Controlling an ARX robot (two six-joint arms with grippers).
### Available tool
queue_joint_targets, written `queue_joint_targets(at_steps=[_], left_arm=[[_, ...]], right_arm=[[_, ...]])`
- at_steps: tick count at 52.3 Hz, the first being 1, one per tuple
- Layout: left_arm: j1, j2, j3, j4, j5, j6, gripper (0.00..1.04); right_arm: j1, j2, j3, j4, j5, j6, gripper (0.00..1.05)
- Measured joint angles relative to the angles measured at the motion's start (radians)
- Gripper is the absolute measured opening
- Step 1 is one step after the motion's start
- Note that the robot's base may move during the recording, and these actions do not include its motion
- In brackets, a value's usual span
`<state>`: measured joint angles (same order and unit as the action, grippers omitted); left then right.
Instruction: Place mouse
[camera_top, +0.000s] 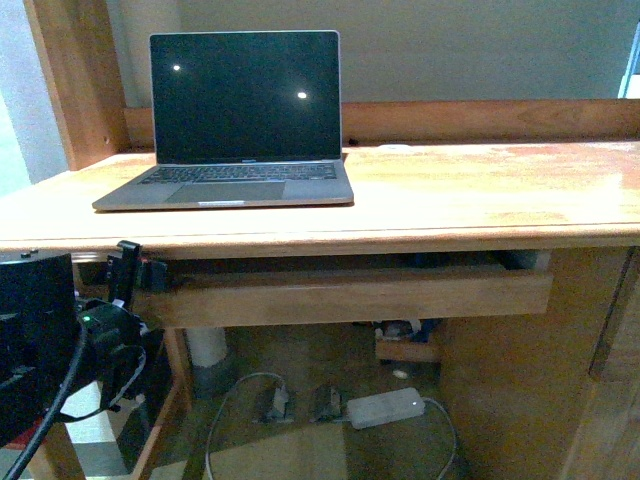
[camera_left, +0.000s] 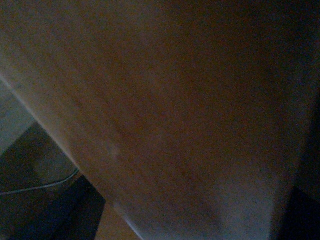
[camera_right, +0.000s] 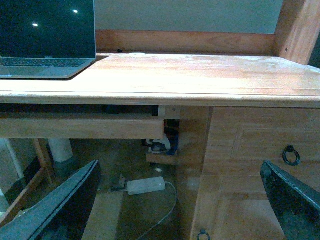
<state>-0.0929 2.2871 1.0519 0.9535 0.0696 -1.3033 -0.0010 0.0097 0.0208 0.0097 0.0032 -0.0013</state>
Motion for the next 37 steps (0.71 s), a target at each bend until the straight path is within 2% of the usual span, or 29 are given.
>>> queue_joint_targets(at_steps=[3,10,20,37], left_arm=[[-0.004,-0.019,0.000,-0.027,-0.015,-0.006,0.68],[-0.004,-0.050,-0.013,-0.071,-0.039,-0.050,0.59],[-0.004,-0.108,-0.066,-0.125,-0.061,-0.076,0.57],[-0.043,-0.315,-0.372,-0.041,-0.058,-0.077,0.56]], right_arm=[[0.000,0.000,0.000,0.000,0.000,0.000,0.98],[0.000,0.000,0.000,0.000,0.000,0.000,0.98],[0.000,0.000,0.000,0.000,0.000,0.000,0.98],[0.000,0.000,0.000,0.000,0.000,0.000,0.98]])
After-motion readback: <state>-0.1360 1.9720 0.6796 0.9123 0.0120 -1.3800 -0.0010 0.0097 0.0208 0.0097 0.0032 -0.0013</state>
